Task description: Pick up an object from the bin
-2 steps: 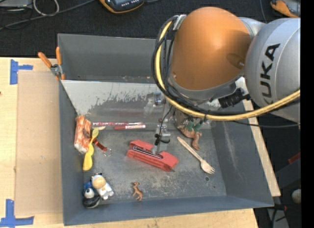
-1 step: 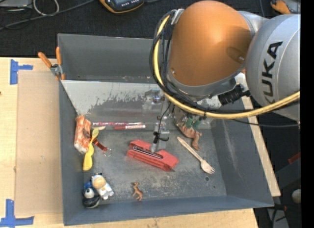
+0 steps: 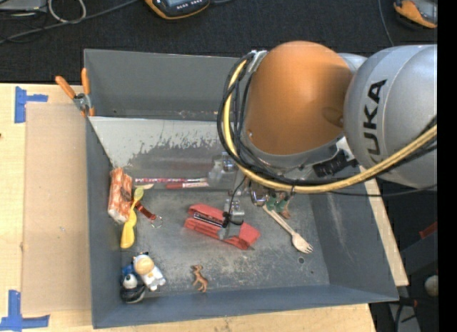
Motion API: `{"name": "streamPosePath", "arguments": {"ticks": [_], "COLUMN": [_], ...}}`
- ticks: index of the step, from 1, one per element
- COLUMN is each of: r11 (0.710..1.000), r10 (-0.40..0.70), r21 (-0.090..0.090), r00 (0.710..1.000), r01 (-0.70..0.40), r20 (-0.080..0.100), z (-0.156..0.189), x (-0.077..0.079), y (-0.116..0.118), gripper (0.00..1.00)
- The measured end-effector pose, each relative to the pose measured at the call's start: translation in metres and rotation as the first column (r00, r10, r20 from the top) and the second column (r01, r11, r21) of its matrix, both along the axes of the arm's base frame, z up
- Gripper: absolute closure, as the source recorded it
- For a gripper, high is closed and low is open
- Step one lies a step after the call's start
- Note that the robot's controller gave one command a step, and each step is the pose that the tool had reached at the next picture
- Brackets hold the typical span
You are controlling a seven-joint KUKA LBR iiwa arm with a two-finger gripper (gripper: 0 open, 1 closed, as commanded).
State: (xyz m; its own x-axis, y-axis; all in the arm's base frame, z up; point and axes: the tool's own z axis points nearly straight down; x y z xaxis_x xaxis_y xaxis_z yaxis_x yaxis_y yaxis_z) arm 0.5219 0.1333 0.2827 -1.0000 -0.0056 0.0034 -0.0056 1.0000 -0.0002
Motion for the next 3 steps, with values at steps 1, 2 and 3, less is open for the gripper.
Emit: {"name": "streamPosePath", "arguments": {"ticks": [1,2,3], "r11": [0.998,1.000,1.000], "r10": [0.064,-0.018,-0.018], "r21": [0.001,0.000,0.000], "r00": [0.998,1.000,1.000], "r01": [-0.064,0.018,0.018], "r20": [0.002,-0.005,-0.005], "z": [-0.052,-0.008,-0.008], "x": [0.004,0.002,0.002], "y": [-0.016,-0.008,-0.008], "gripper": [0.00,1.00,1.00]}}
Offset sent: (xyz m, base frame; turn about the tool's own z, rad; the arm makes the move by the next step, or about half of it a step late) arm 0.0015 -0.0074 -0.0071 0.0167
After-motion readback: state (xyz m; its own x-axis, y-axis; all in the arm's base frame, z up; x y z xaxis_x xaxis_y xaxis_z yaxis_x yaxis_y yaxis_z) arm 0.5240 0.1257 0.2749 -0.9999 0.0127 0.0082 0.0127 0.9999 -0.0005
